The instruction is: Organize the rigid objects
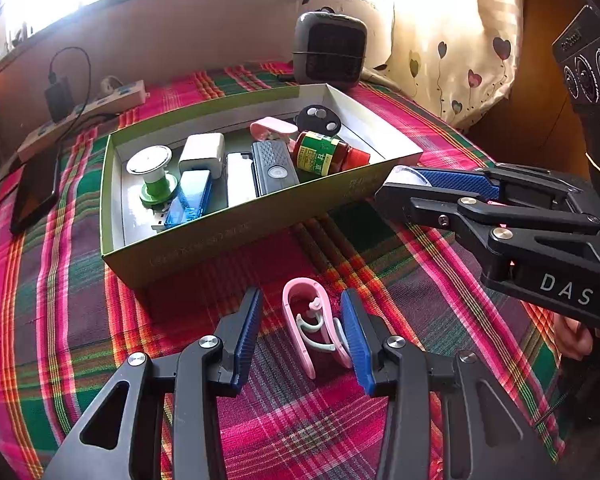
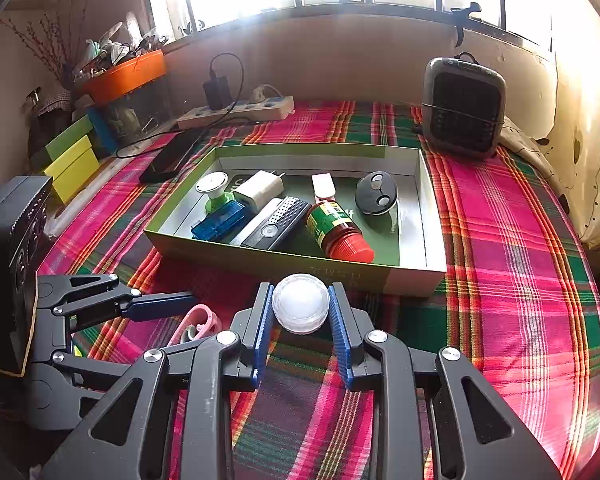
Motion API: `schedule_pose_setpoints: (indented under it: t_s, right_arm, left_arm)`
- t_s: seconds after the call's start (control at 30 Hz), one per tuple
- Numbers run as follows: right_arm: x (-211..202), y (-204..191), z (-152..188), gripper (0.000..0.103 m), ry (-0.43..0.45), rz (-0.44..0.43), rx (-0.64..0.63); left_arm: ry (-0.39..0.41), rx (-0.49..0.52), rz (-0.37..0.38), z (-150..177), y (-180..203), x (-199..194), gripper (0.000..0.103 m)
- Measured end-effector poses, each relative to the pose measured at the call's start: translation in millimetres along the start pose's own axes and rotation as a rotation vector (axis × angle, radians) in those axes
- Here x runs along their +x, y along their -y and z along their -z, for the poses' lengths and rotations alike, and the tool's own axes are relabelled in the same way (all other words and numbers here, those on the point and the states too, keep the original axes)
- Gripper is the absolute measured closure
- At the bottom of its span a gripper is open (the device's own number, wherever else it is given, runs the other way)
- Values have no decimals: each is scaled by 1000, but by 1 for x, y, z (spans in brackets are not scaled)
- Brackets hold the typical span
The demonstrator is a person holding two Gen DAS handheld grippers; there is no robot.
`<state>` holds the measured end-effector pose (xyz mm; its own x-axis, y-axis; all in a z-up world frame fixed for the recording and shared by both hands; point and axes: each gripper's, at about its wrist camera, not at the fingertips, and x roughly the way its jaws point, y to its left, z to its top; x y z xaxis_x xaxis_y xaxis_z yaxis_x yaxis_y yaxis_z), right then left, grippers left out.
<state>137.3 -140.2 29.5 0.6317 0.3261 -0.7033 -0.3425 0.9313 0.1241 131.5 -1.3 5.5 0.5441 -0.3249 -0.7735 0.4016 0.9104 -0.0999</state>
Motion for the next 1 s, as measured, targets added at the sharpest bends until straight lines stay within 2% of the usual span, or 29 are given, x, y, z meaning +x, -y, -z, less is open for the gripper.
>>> schedule_pose_setpoints:
  t_s: [0.13, 0.27, 0.53, 1.0]
  right_arm:
    - [0, 0, 0, 75, 0, -2, 0]
    - [-3, -1, 0, 75, 4, -1, -3]
    - [-7, 0, 1, 75, 9, -1, 1]
    - [-31, -1, -17, 75, 58, -1, -23]
  left_arm:
    - [0, -11, -20, -1, 2, 0, 64]
    - [5, -30, -32, -2, -1, -1, 81]
    - [21, -69, -27, -2, -7, -7, 81]
    - [87, -49, -67, -25, -6, -40, 81]
